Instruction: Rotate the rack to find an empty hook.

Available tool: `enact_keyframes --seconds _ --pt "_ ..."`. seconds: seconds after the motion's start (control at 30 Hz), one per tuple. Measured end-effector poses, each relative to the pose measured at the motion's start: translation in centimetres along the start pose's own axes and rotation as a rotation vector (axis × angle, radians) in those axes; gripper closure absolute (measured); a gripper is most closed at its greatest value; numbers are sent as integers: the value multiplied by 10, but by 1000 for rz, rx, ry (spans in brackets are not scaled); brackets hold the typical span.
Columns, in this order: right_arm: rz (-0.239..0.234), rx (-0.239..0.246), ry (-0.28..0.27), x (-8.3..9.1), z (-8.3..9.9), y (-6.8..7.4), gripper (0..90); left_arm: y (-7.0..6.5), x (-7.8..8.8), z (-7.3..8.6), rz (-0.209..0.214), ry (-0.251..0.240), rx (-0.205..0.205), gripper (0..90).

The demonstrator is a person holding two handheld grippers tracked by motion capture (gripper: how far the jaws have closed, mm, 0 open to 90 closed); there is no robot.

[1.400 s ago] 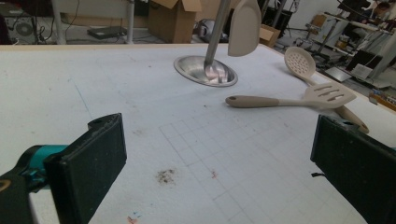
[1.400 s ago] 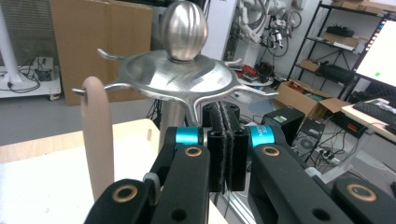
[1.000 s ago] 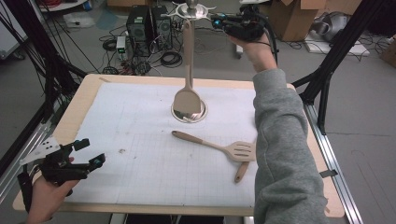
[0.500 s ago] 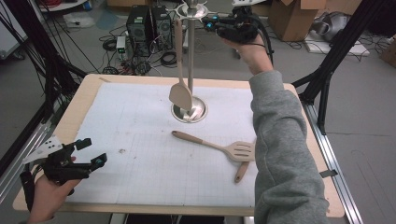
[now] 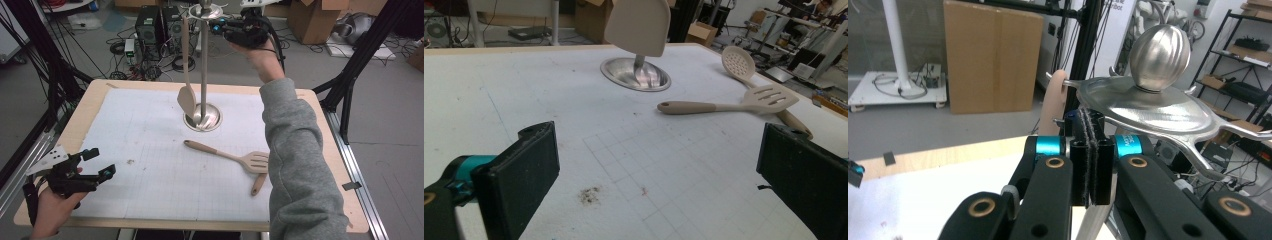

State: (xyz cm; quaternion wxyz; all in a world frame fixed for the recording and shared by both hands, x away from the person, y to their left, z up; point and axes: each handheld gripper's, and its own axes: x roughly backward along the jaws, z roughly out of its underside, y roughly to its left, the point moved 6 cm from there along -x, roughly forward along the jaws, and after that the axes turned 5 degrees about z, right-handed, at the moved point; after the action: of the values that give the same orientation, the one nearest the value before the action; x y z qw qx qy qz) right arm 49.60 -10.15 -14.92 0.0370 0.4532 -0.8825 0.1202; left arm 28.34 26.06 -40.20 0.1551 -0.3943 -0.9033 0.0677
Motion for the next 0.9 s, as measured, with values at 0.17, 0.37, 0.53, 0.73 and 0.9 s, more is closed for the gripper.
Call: enact_keyframes --seconds 0.17,0.37,0.53,0.73,0.9 --pt "5 -10 2 -2 0 2 899 -1 -1 0 2 0 0 39" --pt "15 -16 4 -8 -2 10 899 -1 -1 0 4 1 -4 39" --pt "24 -24 -2 -12 -4 13 899 -1 -1 -1 5 0 -2 39" --pt "31 -21 -5 -17 -6 19 899 -1 -1 -1 5 0 -4 39" --pt "50 -23 -2 -22 -7 22 899 -1 -1 -1 4 -2 -3 39"
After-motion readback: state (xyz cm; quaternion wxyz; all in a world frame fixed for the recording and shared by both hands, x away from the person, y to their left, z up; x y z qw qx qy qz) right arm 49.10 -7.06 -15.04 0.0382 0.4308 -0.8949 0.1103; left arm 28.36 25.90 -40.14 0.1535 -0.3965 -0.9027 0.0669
